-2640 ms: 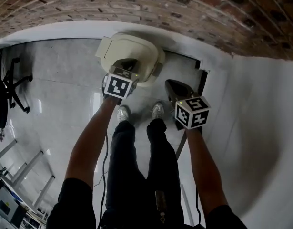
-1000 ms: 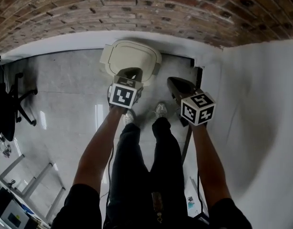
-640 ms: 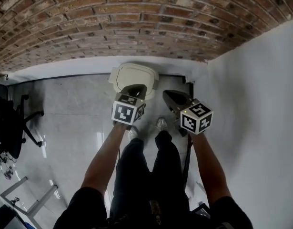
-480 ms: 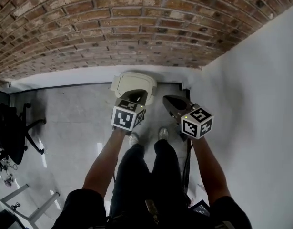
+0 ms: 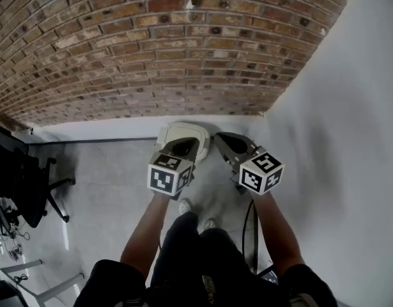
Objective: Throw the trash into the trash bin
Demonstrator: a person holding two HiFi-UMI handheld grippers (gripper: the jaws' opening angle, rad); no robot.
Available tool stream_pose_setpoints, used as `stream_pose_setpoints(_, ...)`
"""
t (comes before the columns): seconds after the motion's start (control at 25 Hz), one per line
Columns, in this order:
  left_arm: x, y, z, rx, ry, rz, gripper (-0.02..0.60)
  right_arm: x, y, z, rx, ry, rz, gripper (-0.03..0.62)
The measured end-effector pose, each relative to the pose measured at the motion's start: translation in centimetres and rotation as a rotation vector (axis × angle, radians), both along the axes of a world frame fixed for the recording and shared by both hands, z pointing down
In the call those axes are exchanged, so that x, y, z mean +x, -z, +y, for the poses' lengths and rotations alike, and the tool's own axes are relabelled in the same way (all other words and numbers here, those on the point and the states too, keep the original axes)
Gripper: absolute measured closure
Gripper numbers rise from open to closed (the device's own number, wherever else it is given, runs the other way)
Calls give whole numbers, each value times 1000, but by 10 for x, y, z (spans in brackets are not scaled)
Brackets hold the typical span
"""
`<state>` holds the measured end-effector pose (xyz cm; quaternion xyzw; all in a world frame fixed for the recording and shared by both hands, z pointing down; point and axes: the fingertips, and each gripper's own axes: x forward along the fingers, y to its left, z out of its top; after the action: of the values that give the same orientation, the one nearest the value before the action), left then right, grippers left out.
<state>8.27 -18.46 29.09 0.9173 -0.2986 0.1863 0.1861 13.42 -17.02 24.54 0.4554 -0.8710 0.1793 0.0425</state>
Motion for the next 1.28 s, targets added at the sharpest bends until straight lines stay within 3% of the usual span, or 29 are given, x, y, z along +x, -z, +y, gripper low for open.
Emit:
stream_pose_setpoints(0.24,-5,43,41,41,65,28,577,8,43,40,59,0,-30,592)
stream_pose_setpoints(0.6,-7,96,90,132,96,53,577,10,94,89,145,19,-50,591)
stream_pose_setpoints(1.28,-1,133,114,229,105,60,577,14,112,113,195,22,-50,592)
